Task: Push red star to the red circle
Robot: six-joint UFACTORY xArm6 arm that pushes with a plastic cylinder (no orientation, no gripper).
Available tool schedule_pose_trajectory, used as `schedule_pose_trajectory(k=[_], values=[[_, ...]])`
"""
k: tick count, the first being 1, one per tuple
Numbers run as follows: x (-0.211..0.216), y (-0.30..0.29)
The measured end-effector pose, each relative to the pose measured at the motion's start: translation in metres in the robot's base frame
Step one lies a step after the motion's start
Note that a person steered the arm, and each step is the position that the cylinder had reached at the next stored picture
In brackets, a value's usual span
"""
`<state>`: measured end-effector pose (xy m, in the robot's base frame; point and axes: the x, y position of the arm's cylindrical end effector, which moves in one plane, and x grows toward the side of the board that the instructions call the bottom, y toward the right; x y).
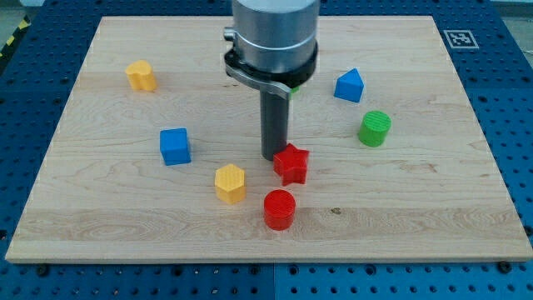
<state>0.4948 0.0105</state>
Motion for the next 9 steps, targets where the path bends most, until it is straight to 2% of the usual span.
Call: schedule_pose_trajectory(k=[1,6,8,9], values=[[0.017,0.012],[0.012,0.112],[0.042,0.097],[0.042,0.097]])
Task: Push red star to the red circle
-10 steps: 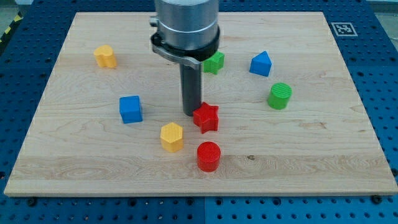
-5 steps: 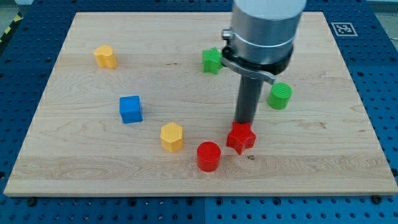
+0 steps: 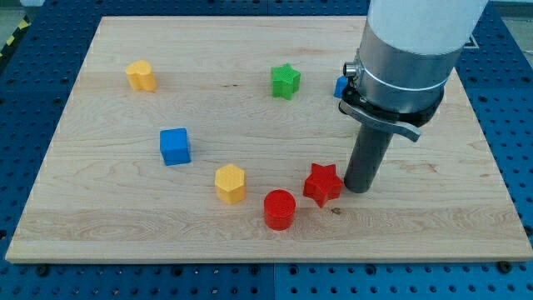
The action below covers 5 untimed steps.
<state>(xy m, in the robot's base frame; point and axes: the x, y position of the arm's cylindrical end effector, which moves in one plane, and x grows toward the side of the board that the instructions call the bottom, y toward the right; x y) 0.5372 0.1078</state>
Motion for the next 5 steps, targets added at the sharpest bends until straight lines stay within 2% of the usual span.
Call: schedule_pose_trajectory(k=[5], values=[[0.000,-0.048]])
